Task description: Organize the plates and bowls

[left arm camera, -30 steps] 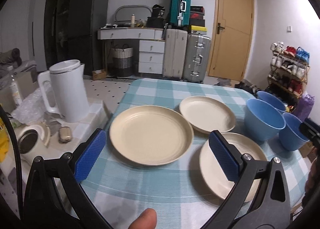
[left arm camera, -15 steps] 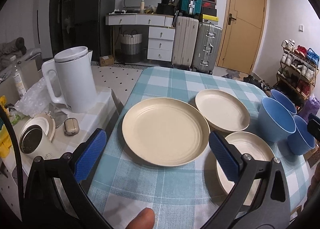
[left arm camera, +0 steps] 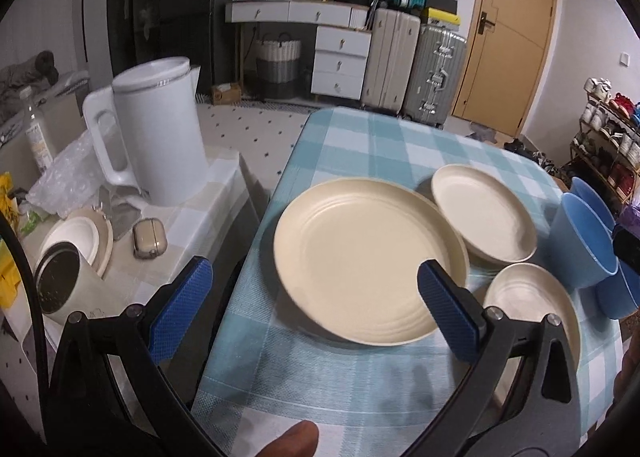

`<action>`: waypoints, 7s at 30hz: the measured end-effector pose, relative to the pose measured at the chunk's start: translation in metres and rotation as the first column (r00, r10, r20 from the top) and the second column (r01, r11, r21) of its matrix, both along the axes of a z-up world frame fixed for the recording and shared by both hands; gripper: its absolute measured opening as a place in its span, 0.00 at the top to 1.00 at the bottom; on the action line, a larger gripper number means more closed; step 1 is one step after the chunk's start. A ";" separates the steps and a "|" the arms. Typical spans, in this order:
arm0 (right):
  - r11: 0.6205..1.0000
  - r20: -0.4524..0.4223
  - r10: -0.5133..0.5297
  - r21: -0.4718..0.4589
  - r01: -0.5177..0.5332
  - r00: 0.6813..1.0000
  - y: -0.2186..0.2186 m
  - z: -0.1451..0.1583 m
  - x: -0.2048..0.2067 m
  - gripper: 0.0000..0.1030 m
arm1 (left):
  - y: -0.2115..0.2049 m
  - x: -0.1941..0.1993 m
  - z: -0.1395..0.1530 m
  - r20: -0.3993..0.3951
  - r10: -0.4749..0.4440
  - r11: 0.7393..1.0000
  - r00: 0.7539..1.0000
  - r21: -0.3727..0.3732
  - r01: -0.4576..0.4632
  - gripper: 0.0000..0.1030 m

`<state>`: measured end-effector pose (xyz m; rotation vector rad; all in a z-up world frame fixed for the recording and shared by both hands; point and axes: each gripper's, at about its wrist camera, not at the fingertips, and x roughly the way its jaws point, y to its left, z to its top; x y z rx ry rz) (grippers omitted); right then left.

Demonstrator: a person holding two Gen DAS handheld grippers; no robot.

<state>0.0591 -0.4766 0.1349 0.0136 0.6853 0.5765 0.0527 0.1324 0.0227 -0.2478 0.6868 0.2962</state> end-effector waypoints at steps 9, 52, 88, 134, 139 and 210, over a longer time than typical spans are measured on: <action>0.997 -0.071 0.049 -0.062 -0.053 0.996 0.041 -0.031 0.024 0.00 | 0.031 0.017 -0.043 -0.069 0.017 0.997 0.997 -0.070 -0.022 0.07; 0.979 -0.315 0.069 -0.161 -0.125 0.947 0.133 -0.125 0.089 0.68 | 0.036 0.038 -0.082 -0.118 -0.050 0.988 0.992 -0.152 0.032 0.73; 0.983 -0.212 0.021 -0.174 -0.059 0.977 0.110 -0.081 0.060 0.86 | 0.010 0.007 -0.026 -0.020 -0.078 0.994 0.997 -0.084 0.076 0.80; 0.974 -0.232 -0.205 -0.147 0.174 0.951 -0.036 -0.062 -0.004 0.86 | -0.125 0.006 -0.011 -0.071 -0.352 0.936 0.933 -0.014 0.352 0.80; 0.970 -0.239 -0.225 -0.149 0.193 0.945 -0.049 -0.067 -0.011 0.85 | -0.136 0.006 -0.015 -0.084 -0.372 0.928 0.924 -0.008 0.373 0.80; 0.939 -0.241 -0.297 -0.250 0.237 0.924 -0.074 -0.099 -0.041 0.79 | -0.192 0.005 -0.056 -0.316 -0.477 0.840 0.820 0.111 0.531 0.74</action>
